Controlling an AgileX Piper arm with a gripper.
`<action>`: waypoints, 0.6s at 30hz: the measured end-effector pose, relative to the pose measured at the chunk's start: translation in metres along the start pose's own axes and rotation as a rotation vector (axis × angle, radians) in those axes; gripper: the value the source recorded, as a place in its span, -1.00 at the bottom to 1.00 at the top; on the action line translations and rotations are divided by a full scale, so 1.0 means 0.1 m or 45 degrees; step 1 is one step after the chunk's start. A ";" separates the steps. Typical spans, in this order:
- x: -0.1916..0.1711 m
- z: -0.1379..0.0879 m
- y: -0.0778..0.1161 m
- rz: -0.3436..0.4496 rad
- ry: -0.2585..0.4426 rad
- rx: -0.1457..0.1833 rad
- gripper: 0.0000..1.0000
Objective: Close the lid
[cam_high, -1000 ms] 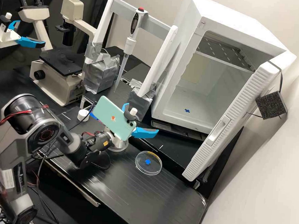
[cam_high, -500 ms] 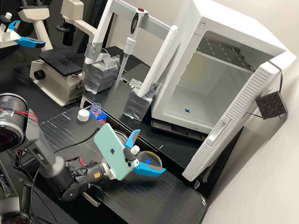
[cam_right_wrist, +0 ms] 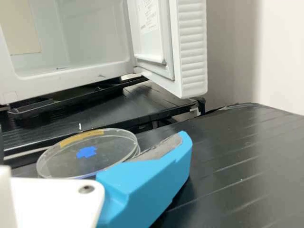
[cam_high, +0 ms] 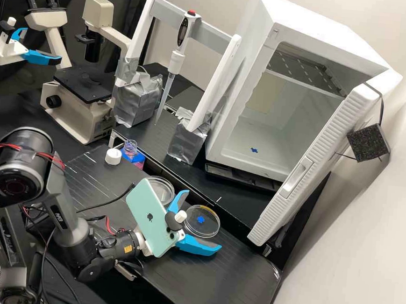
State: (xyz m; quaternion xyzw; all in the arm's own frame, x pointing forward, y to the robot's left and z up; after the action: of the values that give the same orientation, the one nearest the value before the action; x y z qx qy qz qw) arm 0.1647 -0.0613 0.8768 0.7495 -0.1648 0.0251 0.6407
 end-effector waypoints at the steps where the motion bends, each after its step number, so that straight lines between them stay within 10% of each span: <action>1: 0.00 0.01 0.00 0.002 0.003 -0.002 1.00; 18: 0.02 0.05 0.00 0.010 -0.005 -0.069 1.00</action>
State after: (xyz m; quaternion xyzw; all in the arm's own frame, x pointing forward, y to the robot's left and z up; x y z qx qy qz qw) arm 0.1659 -0.0668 0.8761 0.7313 -0.1697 0.0216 0.6602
